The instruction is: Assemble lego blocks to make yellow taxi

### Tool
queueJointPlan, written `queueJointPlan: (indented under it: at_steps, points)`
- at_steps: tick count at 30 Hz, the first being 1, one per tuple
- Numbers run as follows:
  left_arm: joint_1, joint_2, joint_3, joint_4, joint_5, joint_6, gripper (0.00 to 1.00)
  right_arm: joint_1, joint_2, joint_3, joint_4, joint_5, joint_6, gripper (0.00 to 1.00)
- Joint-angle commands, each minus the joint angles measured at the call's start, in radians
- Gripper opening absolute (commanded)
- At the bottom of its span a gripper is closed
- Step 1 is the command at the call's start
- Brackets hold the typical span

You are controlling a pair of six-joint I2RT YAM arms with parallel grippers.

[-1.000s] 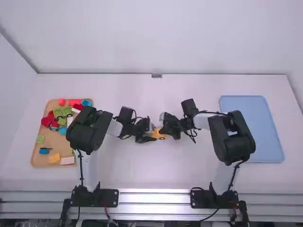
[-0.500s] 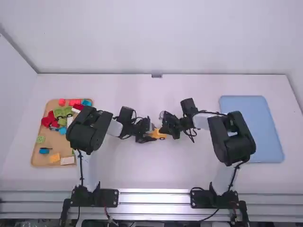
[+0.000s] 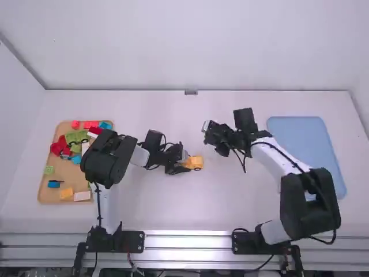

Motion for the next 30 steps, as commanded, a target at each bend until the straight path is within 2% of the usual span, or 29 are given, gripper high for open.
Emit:
queueJointPlan:
  at_steps: [1,5,6,8,10,11,13,16,18,20,26,30]
  points:
    - [-0.003,0.041,-0.026,-0.037,-0.126,-0.004,0.38,0.033,-0.009,-0.063,0.042,0.162,0.109,0.02]
    - [-0.004,0.041,-0.026,-0.037,-0.126,-0.004,0.39,0.046,-0.01,-0.117,0.13,0.174,0.162,0.24]
    - [-0.004,0.041,-0.027,-0.038,-0.126,-0.004,0.39,0.043,-0.01,-0.131,0.162,0.172,0.183,0.37]
    - [-0.003,0.041,-0.026,-0.04,-0.126,-0.004,0.4,0.035,-0.01,-0.135,0.175,0.171,0.204,0.43]
    - [-0.004,0.041,-0.028,-0.039,-0.126,-0.004,0.43,0.023,-0.01,-0.135,0.173,0.163,0.204,0.74]
    - [-0.004,0.041,-0.029,-0.039,-0.126,-0.004,0.47,0.016,-0.01,-0.136,0.174,0.164,0.204,0.98]
    - [-0.003,0.041,-0.03,-0.039,-0.126,-0.004,0.53,0.01,-0.01,-0.135,0.171,0.164,0.204,0.98]
    - [-0.003,0.04,-0.031,-0.04,-0.126,-0.005,0.88,0.007,-0.01,-0.135,0.175,0.159,0.204,0.99]
    - [-0.003,0.03,-0.031,-0.05,-0.127,-0.004,0.99,0.006,-0.01,-0.135,0.177,0.163,0.204,0.98]
    - [-0.002,0.009,-0.031,-0.071,-0.13,-0.004,0.99,0.005,-0.01,-0.135,0.177,0.164,0.203,0.99]
    - [0.032,-0.181,-0.015,-0.294,-0.261,-0.004,0.99,0.006,-0.01,-0.135,0.18,0.164,0.204,0.99]
    - [0.062,-0.408,0.018,-0.57,-0.377,-0.004,0.99,0.005,-0.01,-0.135,0.204,0.163,0.204,0.98]
